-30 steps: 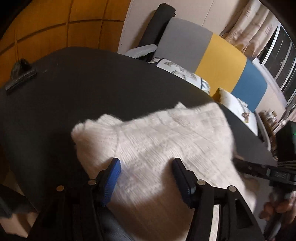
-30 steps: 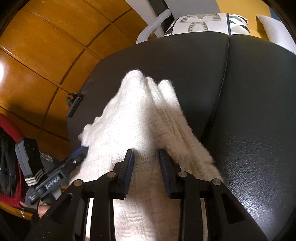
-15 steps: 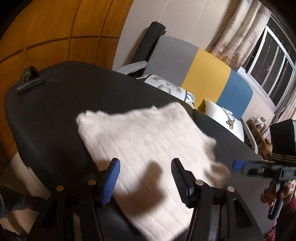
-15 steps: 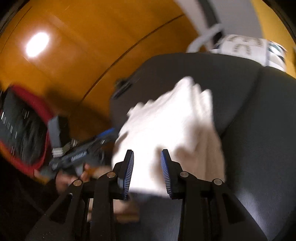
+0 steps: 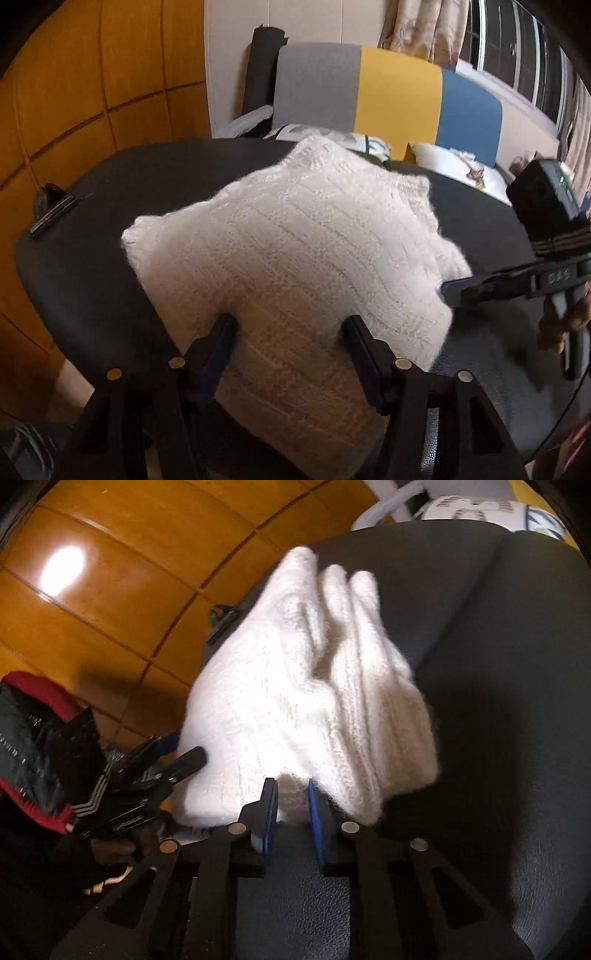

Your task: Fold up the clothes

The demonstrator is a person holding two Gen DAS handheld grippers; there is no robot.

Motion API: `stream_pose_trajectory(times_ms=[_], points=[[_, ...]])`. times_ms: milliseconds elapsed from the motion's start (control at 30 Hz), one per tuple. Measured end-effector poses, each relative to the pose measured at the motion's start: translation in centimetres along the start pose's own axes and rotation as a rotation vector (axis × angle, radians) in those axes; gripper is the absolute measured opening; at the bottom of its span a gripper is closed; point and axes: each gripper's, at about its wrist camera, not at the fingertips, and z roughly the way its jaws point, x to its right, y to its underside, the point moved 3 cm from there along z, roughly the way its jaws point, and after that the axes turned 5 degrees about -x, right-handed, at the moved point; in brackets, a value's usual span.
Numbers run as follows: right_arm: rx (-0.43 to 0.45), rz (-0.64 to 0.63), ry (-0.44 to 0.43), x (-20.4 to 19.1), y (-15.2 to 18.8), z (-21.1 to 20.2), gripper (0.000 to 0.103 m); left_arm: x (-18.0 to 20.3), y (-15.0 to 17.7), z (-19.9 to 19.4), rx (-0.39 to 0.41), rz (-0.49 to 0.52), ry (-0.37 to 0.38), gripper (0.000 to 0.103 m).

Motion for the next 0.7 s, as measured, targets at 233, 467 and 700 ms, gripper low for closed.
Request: stream_pose_trajectory(times_ms=[233, 467, 700], points=[[-0.032, -0.165, -0.076, -5.0, -1.6, -3.2, 0.025, -0.1, -1.1, 0.2, -0.071, -0.07, -0.011, 0.063], [-0.119, -0.157, 0.27, -1.5, -4.6, 2.2, 0.019, 0.3, -0.2, 0.4, 0.023, -0.055, -0.039, 0.065], [-0.049, 0.018, 0.249, -2.2, -4.4, 3.8, 0.019, -1.6, -0.7, 0.5, -0.042, 0.013, -0.018, 0.069]])
